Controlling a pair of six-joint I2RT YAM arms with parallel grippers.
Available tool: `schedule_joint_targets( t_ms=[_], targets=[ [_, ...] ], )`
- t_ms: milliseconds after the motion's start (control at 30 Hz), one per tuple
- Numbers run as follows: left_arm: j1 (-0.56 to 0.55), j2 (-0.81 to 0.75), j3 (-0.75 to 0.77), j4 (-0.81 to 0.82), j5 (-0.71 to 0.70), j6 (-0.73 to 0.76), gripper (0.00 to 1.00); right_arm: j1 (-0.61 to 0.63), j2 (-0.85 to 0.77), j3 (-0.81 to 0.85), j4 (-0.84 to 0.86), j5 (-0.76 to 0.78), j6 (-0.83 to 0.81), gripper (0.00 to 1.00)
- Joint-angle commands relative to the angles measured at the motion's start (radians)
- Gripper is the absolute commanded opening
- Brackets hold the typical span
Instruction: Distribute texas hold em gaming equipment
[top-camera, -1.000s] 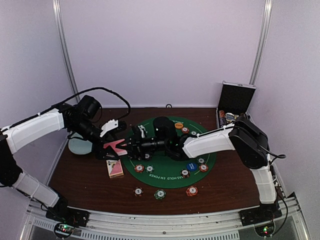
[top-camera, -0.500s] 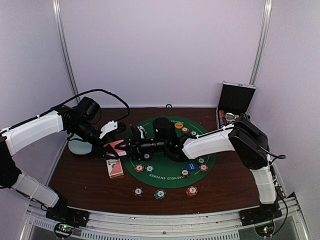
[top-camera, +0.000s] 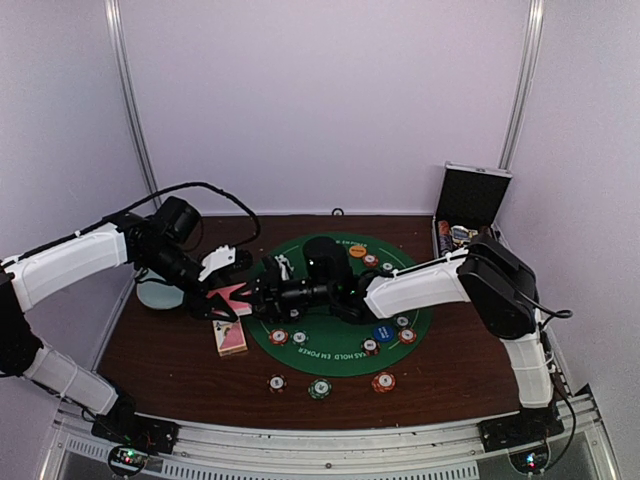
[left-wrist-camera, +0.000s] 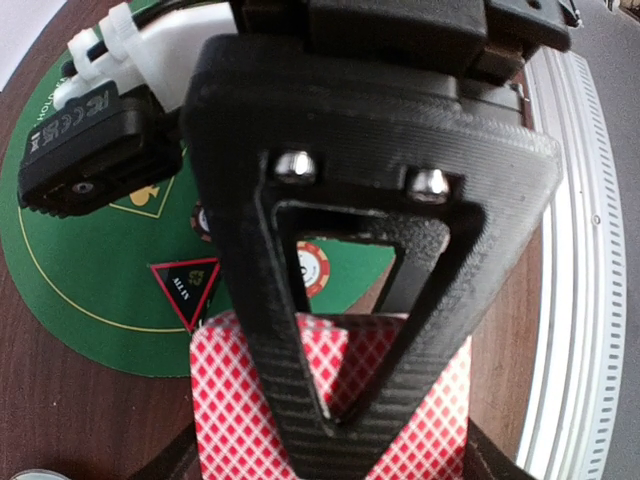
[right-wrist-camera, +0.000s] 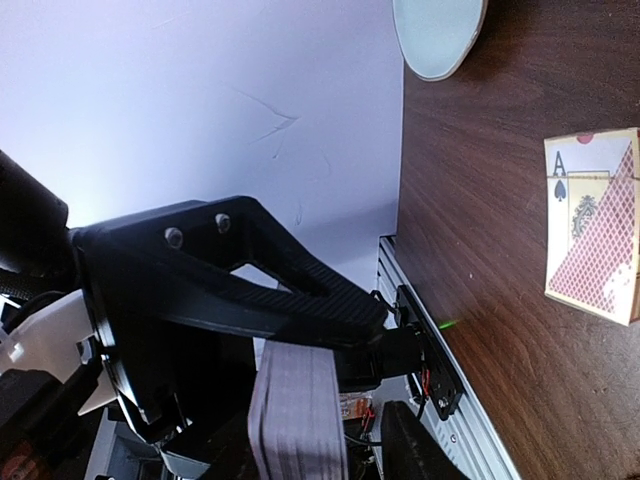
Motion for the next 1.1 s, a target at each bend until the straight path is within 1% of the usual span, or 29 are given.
schedule_joint_targets(
  t_ms=[0,167,300,367,400,433,500,567,633,767,967,1067],
  targets=[
    [-0.005,-0.017,-0.004,0.015,0.000,0.044,0.30,-0.002,-0.012,0.047,-0.038,-0.024,-0.023,0.39],
    [-0.005,-0.017,-0.007,0.012,-0.008,0.054,0.32,-0.002,0.015,0.091,-0.039,-0.047,-0.011,0.38],
    [-0.005,-0.015,-0.012,0.011,-0.024,0.059,0.40,-0.001,0.022,0.112,-0.038,-0.059,-0.006,0.28],
    [-0.005,-0.014,-0.011,0.012,-0.031,0.059,0.47,-0.001,0.025,0.116,-0.037,-0.064,-0.003,0.22],
    [-0.005,-0.014,-0.010,0.013,-0.033,0.059,0.53,-0.001,0.027,0.115,-0.035,-0.066,-0.001,0.19],
    [-0.004,-0.014,-0.010,0.013,-0.034,0.060,0.57,0.000,0.028,0.115,-0.035,-0.068,-0.001,0.16],
    [-0.005,-0.013,-0.011,0.013,-0.034,0.063,0.71,0.001,0.030,0.112,-0.032,-0.071,0.002,0.11],
    [-0.005,-0.013,-0.009,-0.014,-0.027,0.087,0.80,0.001,0.032,0.110,-0.023,-0.072,0.008,0.09],
    [-0.004,-0.012,-0.015,-0.033,-0.027,0.112,0.84,0.001,0.033,0.109,-0.012,-0.072,0.014,0.09],
    [-0.004,-0.008,-0.028,-0.051,-0.019,0.137,0.87,0.002,0.039,0.120,-0.005,-0.073,0.017,0.07],
    [-0.005,-0.009,-0.040,-0.039,-0.020,0.144,0.81,0.004,0.045,0.119,0.001,-0.079,0.017,0.07],
    [-0.005,-0.013,-0.039,-0.024,-0.034,0.144,0.77,0.004,0.043,0.111,-0.042,-0.073,-0.011,0.06]
  ],
)
